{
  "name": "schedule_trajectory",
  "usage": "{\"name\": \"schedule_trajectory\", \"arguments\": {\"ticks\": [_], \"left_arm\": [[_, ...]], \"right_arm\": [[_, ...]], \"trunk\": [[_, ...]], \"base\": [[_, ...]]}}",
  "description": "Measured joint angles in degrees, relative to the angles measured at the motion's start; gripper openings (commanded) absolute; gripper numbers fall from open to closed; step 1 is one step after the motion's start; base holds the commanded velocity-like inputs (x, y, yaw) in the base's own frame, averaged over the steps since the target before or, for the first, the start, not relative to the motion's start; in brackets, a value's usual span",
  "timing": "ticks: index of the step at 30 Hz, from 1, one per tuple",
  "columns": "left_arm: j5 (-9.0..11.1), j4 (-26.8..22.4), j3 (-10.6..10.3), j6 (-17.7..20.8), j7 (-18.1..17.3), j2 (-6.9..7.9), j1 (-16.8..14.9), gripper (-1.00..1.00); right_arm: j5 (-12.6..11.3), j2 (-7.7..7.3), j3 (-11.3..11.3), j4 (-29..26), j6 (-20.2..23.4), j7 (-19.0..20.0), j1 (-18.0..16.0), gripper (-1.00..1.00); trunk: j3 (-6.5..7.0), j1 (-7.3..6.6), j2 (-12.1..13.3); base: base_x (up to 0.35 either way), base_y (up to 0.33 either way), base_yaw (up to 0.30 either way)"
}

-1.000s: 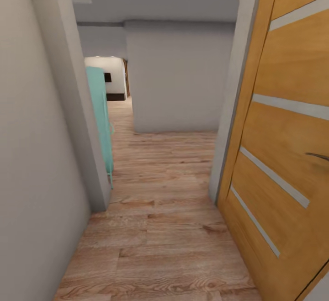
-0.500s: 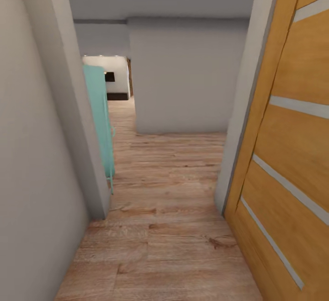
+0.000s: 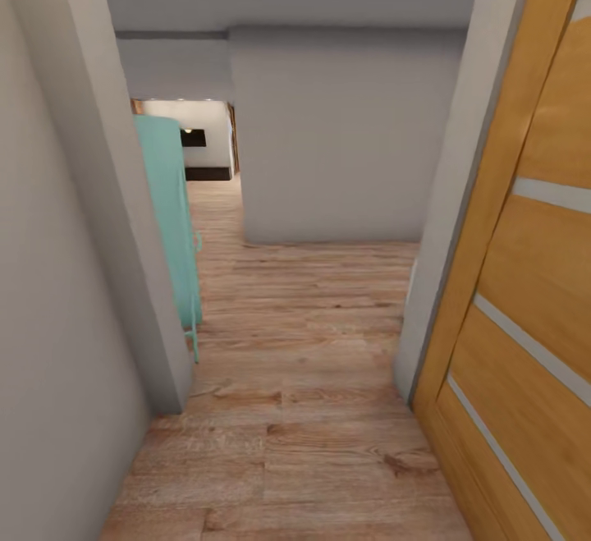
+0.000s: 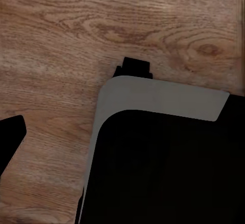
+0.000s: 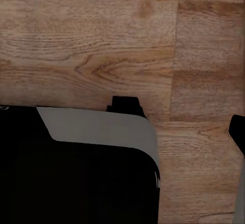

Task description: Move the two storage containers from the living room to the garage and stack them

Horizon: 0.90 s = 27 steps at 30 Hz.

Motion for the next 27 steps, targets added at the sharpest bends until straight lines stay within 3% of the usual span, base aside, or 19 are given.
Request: {"name": "schedule_trajectory", "arguments": {"ticks": [27], "left_arm": [[0.0, 0.05, -0.06, -0.07, -0.06, -0.1, 0.0, 1.0]], "right_arm": [[0.0, 0.04, 0.0, 0.0, -0.06, 0.0, 0.02, 1.0]], "trunk": [[0.0, 0.0, 0.0]], "base": [[0.323, 0.0, 0.0]]}}
